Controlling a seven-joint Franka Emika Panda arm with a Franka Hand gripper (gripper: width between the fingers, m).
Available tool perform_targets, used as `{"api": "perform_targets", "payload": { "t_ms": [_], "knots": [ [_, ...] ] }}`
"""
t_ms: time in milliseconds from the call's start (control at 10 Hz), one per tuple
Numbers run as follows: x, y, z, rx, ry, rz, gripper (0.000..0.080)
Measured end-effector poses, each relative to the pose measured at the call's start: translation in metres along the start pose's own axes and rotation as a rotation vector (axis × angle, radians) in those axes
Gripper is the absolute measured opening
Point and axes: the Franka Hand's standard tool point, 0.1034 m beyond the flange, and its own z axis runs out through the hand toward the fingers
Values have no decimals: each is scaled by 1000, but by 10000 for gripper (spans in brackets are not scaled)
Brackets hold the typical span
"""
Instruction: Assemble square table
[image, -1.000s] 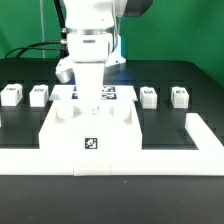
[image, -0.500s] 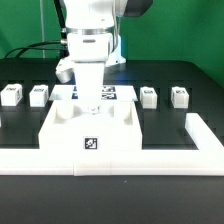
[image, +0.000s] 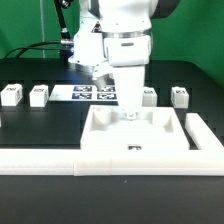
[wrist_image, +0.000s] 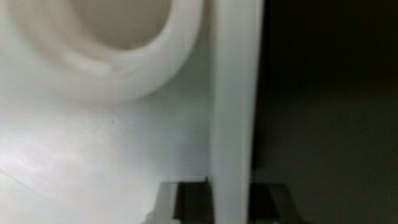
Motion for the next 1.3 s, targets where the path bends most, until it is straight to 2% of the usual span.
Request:
{"api": "perform_targets", "payload": {
  "t_ms": [100,300,500,600,800,900,1000,1200,1300],
  "knots": [
    [10,4,1,-4,8,8,57],
    [13,12,3,-3,13,4,57],
    [14,13,6,41,5,-21,57],
    [14,13,6,51,3,-16,57],
    [14,13,6,52,3,-15,57],
    [14,13,6,51,3,-15,130],
    [13,14,5,49,3,-14,130],
    [13,15,5,44,4,-14,505],
    [13,16,5,41,5,-13,602]
  ]
}}
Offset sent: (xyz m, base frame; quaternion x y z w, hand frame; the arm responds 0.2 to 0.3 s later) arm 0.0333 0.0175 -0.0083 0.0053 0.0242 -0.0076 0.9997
